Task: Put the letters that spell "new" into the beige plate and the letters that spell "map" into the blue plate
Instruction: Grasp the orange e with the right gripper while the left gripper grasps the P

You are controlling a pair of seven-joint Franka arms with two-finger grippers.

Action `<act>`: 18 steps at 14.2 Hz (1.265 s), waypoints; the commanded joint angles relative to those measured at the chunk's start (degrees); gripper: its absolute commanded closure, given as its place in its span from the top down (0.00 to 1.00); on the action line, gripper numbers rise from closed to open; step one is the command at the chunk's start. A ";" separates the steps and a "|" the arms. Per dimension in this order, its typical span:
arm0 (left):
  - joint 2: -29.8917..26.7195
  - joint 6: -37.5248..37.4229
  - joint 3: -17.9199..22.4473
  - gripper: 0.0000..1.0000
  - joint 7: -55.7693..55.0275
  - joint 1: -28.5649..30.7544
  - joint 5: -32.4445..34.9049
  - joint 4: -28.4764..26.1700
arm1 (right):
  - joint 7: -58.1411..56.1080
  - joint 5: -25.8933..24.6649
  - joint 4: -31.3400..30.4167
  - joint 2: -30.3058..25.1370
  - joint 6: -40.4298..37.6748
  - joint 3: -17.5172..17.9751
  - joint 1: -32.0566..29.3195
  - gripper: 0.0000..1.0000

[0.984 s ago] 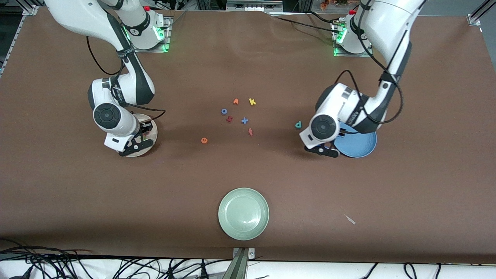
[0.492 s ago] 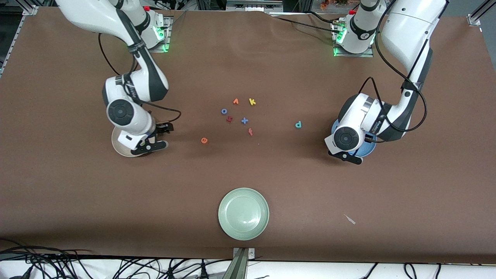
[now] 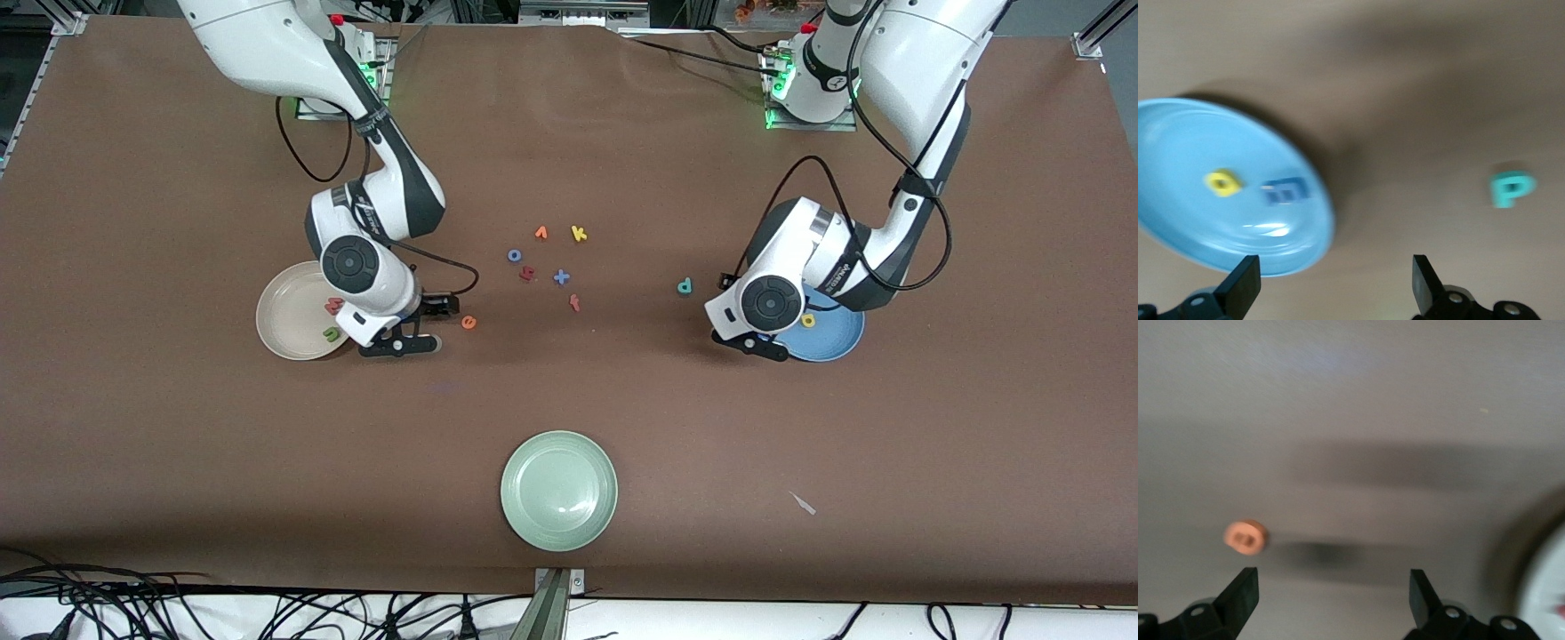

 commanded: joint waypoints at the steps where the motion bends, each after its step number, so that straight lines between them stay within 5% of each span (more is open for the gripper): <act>1: -0.88 4.60 -2.76 1.00 -6.16 -0.04 -2.63 -1.42 | 4.32 2.05 4.52 3.21 -0.33 -0.33 2.15 1.00; 11: -0.62 23.61 -4.97 0.97 -13.48 -0.92 -2.11 -12.32 | 8.21 2.05 7.43 7.17 2.13 -0.42 5.15 0.98; 18: 1.40 27.65 -4.97 0.80 -13.40 -1.80 -1.67 -13.11 | 8.21 2.13 7.34 8.05 3.45 -0.33 5.06 0.73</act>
